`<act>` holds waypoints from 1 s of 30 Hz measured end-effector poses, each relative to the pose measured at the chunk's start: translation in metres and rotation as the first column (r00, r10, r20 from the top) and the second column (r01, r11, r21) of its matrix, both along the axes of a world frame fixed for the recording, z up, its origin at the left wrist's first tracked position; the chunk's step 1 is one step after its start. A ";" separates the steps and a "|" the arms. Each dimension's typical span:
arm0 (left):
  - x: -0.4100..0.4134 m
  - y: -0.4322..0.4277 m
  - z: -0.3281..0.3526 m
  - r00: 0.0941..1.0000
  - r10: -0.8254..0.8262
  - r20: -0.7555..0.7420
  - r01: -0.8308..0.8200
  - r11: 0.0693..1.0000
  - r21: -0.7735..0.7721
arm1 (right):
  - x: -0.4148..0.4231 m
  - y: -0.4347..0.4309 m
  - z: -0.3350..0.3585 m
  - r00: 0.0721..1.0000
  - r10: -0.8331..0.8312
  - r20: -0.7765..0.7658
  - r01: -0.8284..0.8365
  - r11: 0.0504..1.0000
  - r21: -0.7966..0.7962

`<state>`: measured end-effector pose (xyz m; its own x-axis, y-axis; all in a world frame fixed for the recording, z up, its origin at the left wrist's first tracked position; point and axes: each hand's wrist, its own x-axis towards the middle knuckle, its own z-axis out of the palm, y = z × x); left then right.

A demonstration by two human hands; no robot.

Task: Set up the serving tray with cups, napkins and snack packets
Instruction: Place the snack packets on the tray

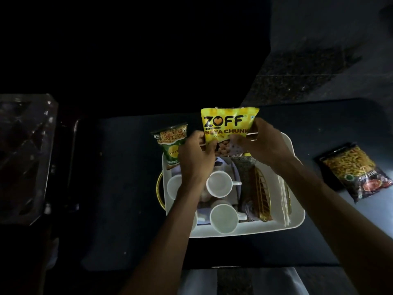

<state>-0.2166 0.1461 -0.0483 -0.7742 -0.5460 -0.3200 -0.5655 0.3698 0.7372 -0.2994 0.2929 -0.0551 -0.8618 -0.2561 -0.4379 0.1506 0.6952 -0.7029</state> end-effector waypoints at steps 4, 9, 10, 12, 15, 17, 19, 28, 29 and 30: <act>-0.001 -0.001 -0.012 0.993 -0.014 0.118 0.006 0.997 0.072 | -0.002 -0.005 -0.018 0.996 0.006 0.084 -0.011 0.998 0.059; -0.001 0.000 -0.019 0.989 -0.019 0.146 0.004 0.995 0.100 | -0.001 -0.006 -0.020 0.996 -0.001 0.093 -0.008 0.995 0.099; -0.001 0.000 -0.020 0.988 -0.017 0.150 0.002 0.995 0.101 | 0.000 -0.006 -0.019 0.996 -0.001 0.086 -0.008 0.994 0.108; 0.001 0.001 -0.020 0.989 -0.011 0.150 -0.005 0.995 0.104 | 0.004 -0.006 -0.018 0.997 0.024 0.067 -0.034 0.989 0.147; 0.005 0.006 -0.017 0.991 -0.003 0.137 -0.012 0.994 0.111 | 0.007 -0.004 -0.016 0.997 0.050 0.060 -0.061 0.977 0.203; 0.009 0.011 -0.013 0.992 0.013 0.127 -0.027 0.993 0.117 | 0.009 -0.001 -0.012 0.997 0.020 0.077 -0.032 0.986 0.162; 0.013 0.018 -0.007 0.993 0.066 0.102 -0.078 0.990 0.121 | 0.011 0.004 -0.004 0.997 -0.035 0.067 0.027 0.993 0.111; 0.039 0.085 0.038 0.983 0.029 -0.183 -0.048 0.994 -0.100 | 0.037 0.058 0.025 0.973 0.027 -0.228 0.021 0.979 0.203; 0.040 0.095 0.041 0.977 -0.048 -0.208 0.020 0.991 -0.134 | 0.041 0.067 0.026 0.968 0.034 -0.249 0.023 0.975 0.219; 0.039 0.106 0.043 0.966 -0.128 -0.225 0.091 0.982 -0.166 | 0.044 0.076 0.026 0.962 0.033 -0.271 0.032 0.972 0.232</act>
